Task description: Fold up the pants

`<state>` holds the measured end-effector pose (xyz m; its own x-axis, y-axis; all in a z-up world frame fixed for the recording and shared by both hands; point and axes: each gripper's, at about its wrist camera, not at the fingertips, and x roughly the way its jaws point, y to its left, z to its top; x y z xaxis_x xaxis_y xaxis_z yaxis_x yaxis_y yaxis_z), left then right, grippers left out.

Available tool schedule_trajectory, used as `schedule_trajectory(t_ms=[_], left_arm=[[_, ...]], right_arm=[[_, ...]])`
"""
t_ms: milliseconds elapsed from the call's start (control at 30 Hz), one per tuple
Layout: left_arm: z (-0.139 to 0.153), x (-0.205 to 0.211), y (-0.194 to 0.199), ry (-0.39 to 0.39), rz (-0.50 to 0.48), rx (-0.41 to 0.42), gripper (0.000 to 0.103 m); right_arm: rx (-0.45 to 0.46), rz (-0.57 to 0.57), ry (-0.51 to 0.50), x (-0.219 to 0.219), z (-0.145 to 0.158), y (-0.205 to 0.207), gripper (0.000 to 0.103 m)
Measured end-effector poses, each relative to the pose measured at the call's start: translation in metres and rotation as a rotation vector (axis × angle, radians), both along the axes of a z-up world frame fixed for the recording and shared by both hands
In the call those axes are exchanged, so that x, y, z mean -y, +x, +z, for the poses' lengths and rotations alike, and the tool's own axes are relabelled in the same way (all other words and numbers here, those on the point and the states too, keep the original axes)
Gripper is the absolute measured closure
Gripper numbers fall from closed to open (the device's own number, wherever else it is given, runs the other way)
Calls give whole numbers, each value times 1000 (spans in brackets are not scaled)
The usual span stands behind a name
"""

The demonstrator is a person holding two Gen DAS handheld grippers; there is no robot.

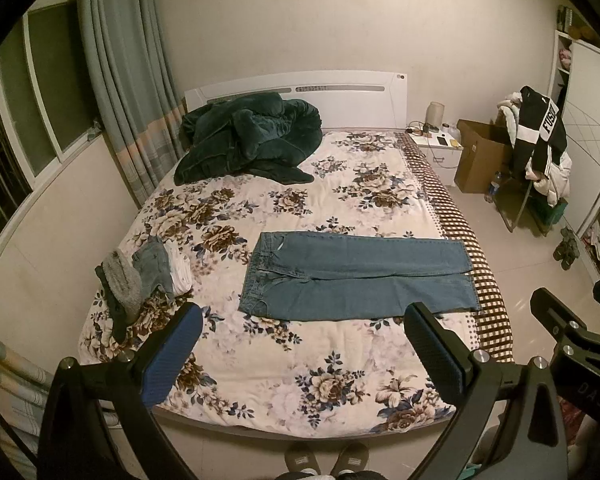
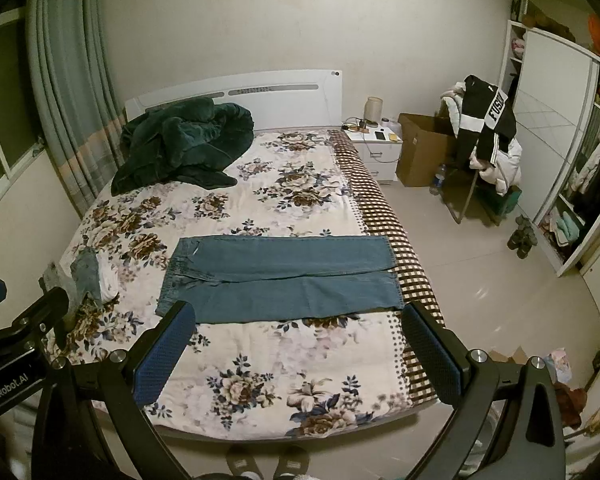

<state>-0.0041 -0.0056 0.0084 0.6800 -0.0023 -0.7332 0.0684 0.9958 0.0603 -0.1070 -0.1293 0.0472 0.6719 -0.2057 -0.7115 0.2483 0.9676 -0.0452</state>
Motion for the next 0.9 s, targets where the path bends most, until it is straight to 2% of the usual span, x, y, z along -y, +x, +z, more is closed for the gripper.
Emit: schedule_trajectory(t_ms=[367,667,700,900], left_arm=[[4,-1,5,2,1,4,0],[2,-3,3,0,0,6,0],[12,-1,8,1,3,4,0],[18,1,14,3,19,-8,0]], right_arm=[[1,7,12,-20,11,8,0],[-2,17,26,-8,2,12,0],[-1,17,29,-6,0,11,0],[-11,26,42,1,-8,17,0]])
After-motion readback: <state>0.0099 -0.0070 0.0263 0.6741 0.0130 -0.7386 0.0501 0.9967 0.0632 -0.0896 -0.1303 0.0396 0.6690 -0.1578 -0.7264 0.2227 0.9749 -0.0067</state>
